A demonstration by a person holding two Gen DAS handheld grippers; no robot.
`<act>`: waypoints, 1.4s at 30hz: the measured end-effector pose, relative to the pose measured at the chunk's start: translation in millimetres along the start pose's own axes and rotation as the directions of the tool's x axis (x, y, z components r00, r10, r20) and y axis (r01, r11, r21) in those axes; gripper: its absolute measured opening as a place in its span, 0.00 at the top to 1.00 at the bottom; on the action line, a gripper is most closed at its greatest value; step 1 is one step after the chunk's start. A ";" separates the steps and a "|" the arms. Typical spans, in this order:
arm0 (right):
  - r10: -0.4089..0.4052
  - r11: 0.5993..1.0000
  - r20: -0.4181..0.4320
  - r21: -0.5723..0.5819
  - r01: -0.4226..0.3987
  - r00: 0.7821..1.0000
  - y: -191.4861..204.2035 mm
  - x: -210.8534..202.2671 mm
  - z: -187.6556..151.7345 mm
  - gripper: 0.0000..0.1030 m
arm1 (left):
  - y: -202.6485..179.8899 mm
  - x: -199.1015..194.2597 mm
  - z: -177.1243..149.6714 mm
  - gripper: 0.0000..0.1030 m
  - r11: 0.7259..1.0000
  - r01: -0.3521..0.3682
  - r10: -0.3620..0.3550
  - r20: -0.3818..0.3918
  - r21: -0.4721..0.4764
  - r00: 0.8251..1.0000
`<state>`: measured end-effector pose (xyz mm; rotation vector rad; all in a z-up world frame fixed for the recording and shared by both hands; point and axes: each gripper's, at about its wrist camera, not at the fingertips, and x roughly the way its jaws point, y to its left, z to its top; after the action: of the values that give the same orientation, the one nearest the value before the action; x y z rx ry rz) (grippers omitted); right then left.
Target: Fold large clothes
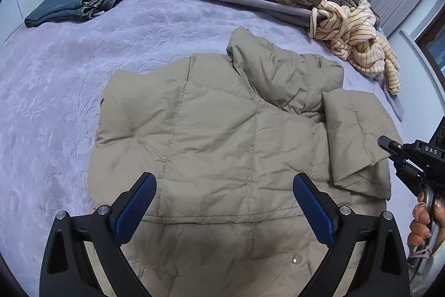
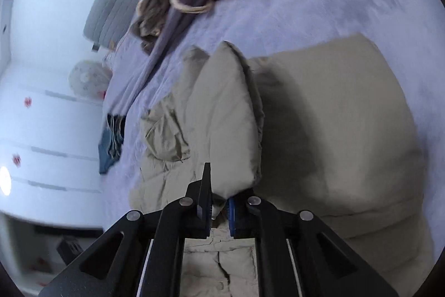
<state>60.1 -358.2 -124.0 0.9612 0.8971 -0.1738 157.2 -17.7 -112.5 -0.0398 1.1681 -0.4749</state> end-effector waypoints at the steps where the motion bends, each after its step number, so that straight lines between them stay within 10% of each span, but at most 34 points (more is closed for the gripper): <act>1: -0.001 0.996 -0.007 -0.084 0.000 1.000 21.1 2.8 -3.1 0.91 | 4.9 -2.8 1.3 0.04 1.000 0.020 -0.019 0.005 -0.010 1.000; 10: -0.051 0.917 -0.282 -0.394 -0.067 0.958 112.8 74.9 -68.7 0.84 | 34.2 -1.7 9.6 0.04 0.973 0.188 -0.193 -0.021 -0.135 0.981; 13: -0.109 0.915 -0.335 -0.402 -0.037 0.936 102.5 84.8 -90.0 0.37 | 32.1 10.1 13.5 0.04 0.951 0.253 -0.264 -0.039 -0.179 0.964; 22: -0.053 0.998 -0.265 0.018 0.060 0.963 -47.3 7.1 -84.7 0.36 | -20.3 80.6 23.9 0.04 0.958 0.257 -0.275 -0.153 -0.128 0.949; 24: -0.024 0.991 -0.215 0.121 0.051 0.976 -78.5 -11.0 -77.3 0.36 | -31.0 95.4 25.6 0.22 0.961 0.250 -0.268 -0.169 -0.121 0.949; 26: 0.003 0.978 -0.160 0.206 0.031 0.987 -100.5 -23.4 -69.5 0.36 | -40.1 107.2 27.1 0.81 0.966 0.233 -0.253 -0.207 -0.114 0.945; 28: 0.008 0.959 -0.087 0.282 0.017 0.996 -118.8 -34.3 -58.5 0.36 | -46.1 104.1 27.0 0.90 0.968 0.228 -0.245 -0.198 -0.102 0.949; 30: 0.005 0.937 -0.018 0.349 0.002 1.000 -134.4 -43.3 -49.1 0.56 | -51.4 86.2 24.7 0.90 0.977 0.207 -0.211 -0.143 -0.042 0.967; 31: -0.008 0.931 -0.005 0.366 0.010 1.000 -140.5 -47.8 -43.0 0.93 | -52.0 76.6 21.8 0.90 0.981 0.192 -0.192 -0.124 -0.015 0.973; 39: -0.122 0.976 -0.092 0.171 0.136 0.988 -122.0 -23.5 -44.1 0.94 | -15.4 81.2 -9.5 0.89 0.998 0.070 -0.068 -0.173 0.005 0.983; 42: -0.112 0.967 -0.101 0.219 0.132 0.989 -129.3 -19.8 -46.5 0.94 | -8.3 78.7 -6.0 0.75 1.000 0.003 -0.005 -0.168 -0.012 0.986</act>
<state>-44.2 -403.4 -203.7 1.1308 1.0339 -0.3464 173.1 -53.8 -181.4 -0.0124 1.3365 -0.4817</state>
